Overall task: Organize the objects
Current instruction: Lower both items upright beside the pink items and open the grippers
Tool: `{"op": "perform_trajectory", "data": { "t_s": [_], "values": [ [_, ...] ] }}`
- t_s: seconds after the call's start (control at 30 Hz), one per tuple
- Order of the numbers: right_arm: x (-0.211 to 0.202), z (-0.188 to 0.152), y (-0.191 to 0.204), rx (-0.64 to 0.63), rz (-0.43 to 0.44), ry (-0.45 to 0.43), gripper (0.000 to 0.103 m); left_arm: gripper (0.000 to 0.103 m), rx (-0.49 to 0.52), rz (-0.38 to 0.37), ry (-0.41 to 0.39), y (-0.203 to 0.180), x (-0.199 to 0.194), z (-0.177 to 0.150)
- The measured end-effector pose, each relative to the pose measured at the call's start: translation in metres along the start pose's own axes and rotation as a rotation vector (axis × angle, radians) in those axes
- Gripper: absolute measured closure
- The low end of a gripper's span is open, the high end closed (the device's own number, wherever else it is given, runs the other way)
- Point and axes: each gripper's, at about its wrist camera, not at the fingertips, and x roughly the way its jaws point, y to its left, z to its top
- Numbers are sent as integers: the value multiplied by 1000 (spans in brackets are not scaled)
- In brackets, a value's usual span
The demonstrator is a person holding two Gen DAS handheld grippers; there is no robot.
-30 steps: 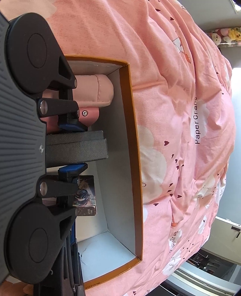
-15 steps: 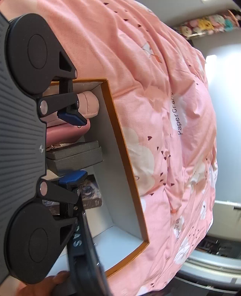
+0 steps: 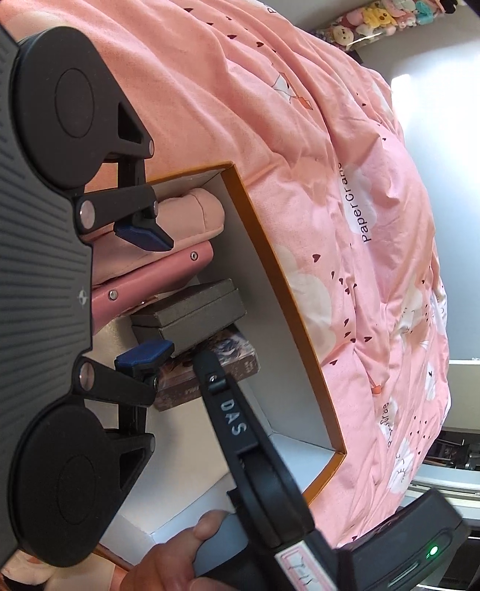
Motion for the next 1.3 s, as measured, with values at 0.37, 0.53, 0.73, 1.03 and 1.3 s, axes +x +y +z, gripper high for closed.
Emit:
{"op": "perform_trajectory", "data": {
  "t_s": [0.37,0.53,0.73,1.03,1.3],
  "values": [
    [21,15,20,-99,-65,15,79,38,-28,-20,19,8,9,-1],
    [28,19,25,-94,-56,35,79,38,-11,-3,22,5,12,1],
    [33,21,23,-73,-39,39,79,38,3,-4,12,4,11,0],
    [27,22,7,-3,34,56,69,38,94,-17,0,-1,-7,-7],
    [1,17,2,-107,69,63,64,38,232,5,27,-10,-12,-20]
  ]
}}
